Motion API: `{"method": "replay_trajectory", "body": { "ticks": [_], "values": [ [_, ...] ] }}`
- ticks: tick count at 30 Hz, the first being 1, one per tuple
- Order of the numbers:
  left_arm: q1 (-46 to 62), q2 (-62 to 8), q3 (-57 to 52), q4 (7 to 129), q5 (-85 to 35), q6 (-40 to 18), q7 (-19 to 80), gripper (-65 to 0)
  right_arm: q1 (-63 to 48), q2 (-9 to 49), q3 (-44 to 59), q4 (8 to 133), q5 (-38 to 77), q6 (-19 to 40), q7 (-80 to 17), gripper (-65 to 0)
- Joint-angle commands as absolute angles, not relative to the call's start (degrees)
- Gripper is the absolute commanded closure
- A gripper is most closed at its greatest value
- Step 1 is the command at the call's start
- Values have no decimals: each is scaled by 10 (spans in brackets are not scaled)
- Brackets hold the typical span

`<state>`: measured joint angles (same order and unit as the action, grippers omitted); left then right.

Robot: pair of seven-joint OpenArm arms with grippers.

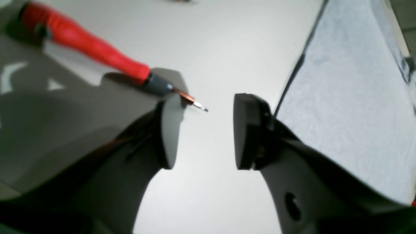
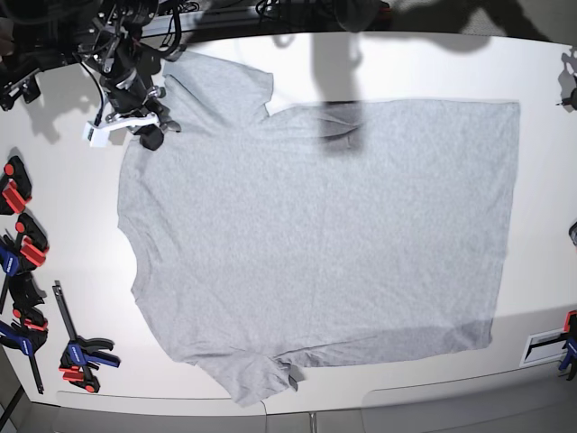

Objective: Fold the T-shirt properly

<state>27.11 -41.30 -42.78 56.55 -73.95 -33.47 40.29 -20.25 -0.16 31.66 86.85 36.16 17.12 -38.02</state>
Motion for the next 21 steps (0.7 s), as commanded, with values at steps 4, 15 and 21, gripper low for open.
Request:
{"method": "replay_trajectory", "body": {
  "ticks": [4,15,21],
  "values": [
    [263,-414,-406,571,-751,-341,390,-268,-210,-2,317,866,331,159,-423,0],
    [225,-379,-331,571,-712,-341,391,-267,-210,-2,317,866,331,159,-423,0],
    [215,-378,-285,571,-709,-339,397,-267,-210,-2,317,866,331,159,-423,0]
  ]
}}
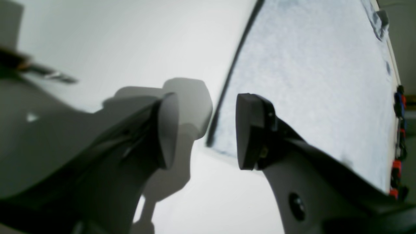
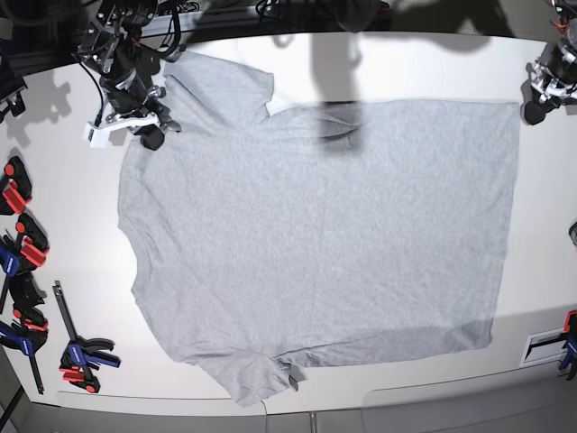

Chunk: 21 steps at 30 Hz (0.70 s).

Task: Fold the T-shirt properly
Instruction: 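Move the left gripper to the other shoulder corner and grasp it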

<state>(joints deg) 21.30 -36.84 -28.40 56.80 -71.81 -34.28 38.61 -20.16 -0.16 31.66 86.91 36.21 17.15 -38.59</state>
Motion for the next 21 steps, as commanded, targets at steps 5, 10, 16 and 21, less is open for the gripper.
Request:
{"method": "replay_trajectory", "body": {
  "ticks": [5,10,16,21],
  "values": [
    [216,-378,-261,571,-710,-339,410,-267,-210,-2,317,866,331,159,-423,0],
    [215,-378,-261,571,-711,-339,428,-267,-210,-2,317,866,331,159,-423,0],
    [216,-378,-261,571,-731,-339,467,-267,-210,-2,317,866,331,159,-422,0],
    [209,-378,-261,571,-731,-339,479,-267,-210,-1,317,866,331,159,-422,0]
  ]
}}
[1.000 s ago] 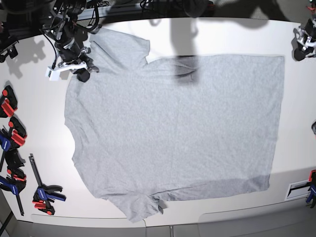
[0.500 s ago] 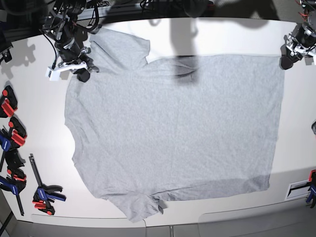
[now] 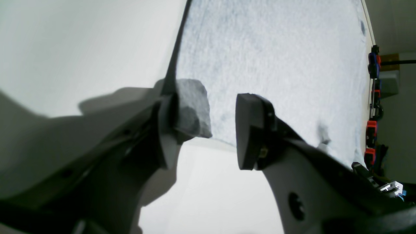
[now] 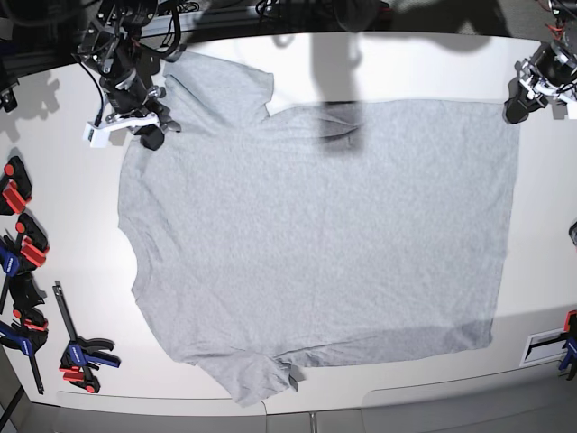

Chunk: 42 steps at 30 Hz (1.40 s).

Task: Fold the T-shirt properly
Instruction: 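Move the left gripper to the other shoulder corner and grasp it, then pull both shoulder corners toward the robot to straighten the shirt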

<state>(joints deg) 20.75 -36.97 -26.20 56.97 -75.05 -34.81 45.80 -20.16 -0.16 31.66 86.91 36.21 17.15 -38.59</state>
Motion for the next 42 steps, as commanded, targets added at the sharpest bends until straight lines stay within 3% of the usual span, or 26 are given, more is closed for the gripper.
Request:
{"method": "replay_trajectory", "body": {
  "ticks": [1,11,14,17,19,20,34,42],
  "values": [
    [206,-377,-261,571,-732,-339,485,-267,-210,-1,317,866,331,159,-422,0],
    [170,-377,-261,571,-714,-339,495,-265,-210,-2,317,866,331,159,-422,0],
    [170,-373,-261,571,-714,-339,497,-232,-210,-2,317,866,331,161,-420,0],
    [170,-366,-261,571,-716,-339,495,-143,-209,-2,317,866,331,165,-420,0],
    [170,-363,-261,571,-715,-339,492,-8,-210,-1,317,866,331,165,-420,0],
    [170,-363,-261,571,-715,-339,492,0,-210,-2,317,866,331,165,-420,0],
    [172,-364,-262,571,-714,-339,487,0,-210,-1,330,873,331,165,-436,0],
    [201,-364,-276,625,-709,-358,496,0,-239,-1,367,948,332,183,-465,0]
  ]
}}
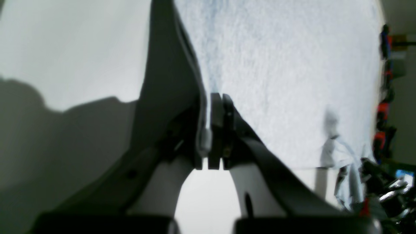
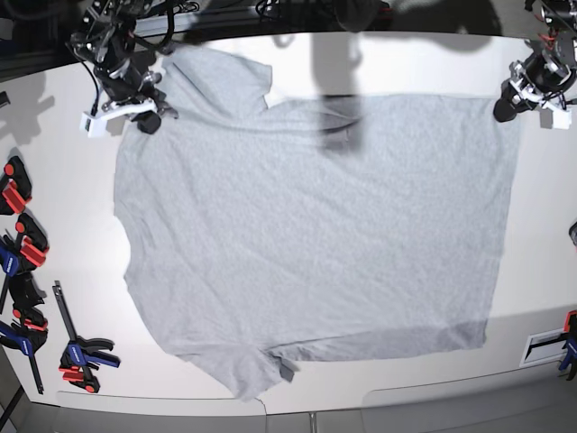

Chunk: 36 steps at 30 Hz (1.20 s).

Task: Fold the T-shirt properly
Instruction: 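Pull both shoulder corners toward the robot to straighten the shirt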

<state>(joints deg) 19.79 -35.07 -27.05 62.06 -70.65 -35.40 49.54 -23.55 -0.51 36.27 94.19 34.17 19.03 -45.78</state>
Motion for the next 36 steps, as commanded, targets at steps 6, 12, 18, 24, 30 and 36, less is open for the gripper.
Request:
{"method": "replay_trajectory", "body": {
  "ticks": [6,12,18,24,30,36],
  "values": [
    [269,-363,-329,720,-686,-359,488,0,-282,-2,371,1010,332,183,-465,0],
    [332,-354,-391,751,-686,-359,484,0,-319,-1,372,1031,332,195,-466,0],
    [377,-332,-447,763,-715,-359,496,0,-358,-2,372,1035,334,196,-466,0],
    [404,-319,-447,769,-722,-359,501,0,-390,-1,372,1035,341,196,-468,0],
    [418,-303,-447,788,-722,-362,502,0,-420,-2,378,1036,400,197,-470,0],
    [420,-303,-450,826,-718,-363,510,0,-420,-5,436,1052,445,228,-504,0]
  ]
}}
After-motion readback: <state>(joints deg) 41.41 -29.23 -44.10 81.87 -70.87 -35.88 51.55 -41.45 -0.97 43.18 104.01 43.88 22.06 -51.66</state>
